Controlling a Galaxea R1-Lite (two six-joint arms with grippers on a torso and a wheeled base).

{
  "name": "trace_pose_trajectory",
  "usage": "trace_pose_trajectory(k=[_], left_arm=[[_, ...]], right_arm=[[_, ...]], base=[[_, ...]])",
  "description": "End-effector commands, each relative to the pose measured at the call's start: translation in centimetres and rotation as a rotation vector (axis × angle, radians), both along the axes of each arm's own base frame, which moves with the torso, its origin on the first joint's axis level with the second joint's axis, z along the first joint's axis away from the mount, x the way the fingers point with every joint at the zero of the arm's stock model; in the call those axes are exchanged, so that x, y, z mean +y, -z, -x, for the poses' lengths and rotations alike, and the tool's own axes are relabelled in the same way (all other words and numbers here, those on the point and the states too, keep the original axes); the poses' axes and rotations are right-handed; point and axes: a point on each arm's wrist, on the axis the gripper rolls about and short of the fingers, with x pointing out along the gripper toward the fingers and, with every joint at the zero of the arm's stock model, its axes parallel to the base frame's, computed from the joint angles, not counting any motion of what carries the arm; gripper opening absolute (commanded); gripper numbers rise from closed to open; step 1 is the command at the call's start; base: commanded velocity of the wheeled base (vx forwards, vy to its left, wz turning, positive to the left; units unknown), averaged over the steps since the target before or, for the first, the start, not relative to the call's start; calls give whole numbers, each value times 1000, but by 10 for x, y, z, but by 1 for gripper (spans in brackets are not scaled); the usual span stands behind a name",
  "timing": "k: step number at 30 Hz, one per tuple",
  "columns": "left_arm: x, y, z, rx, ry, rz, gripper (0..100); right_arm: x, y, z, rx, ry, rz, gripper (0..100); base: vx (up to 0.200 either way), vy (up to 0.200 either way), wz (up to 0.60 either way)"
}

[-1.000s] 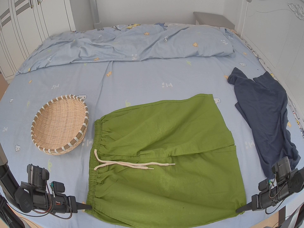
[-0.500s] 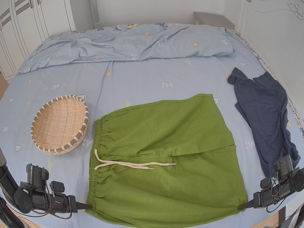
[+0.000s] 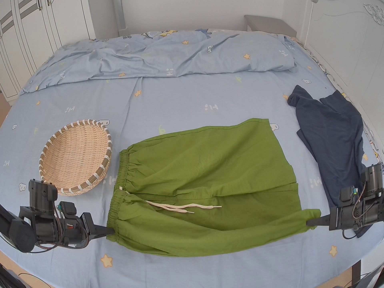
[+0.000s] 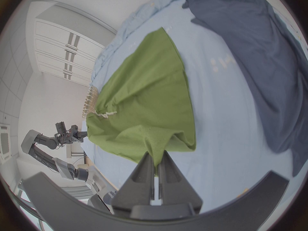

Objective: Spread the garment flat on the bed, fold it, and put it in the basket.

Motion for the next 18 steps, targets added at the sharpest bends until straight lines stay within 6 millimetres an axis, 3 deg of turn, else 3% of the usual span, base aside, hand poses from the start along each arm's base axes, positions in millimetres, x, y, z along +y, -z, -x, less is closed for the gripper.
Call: trace_pose_trajectory(k=[1, 3, 4, 11, 18], left_arm=[[-4, -49, -23, -105, -37, 6, 0], [-4, -49, -23, -105, -37, 6, 0], [-4, -69, -32, -111, -40, 12, 0], [-6, -96, -44, -44, -30, 16, 0], [0, -126, -49, 95, -41, 24, 0]], right_arm=[[1, -36, -16, -160, 4, -8, 0], [1, -36, -16, -160, 4, -8, 0], [1, -49, -27, -192, 22, -27, 0], [8, -79, -42, -200, 3, -41, 0], [14, -114, -49, -71, -1, -79, 0]], base=[[0, 0, 0], [0, 0, 0], [0, 0, 0], [0, 0, 0], [0, 0, 0]])
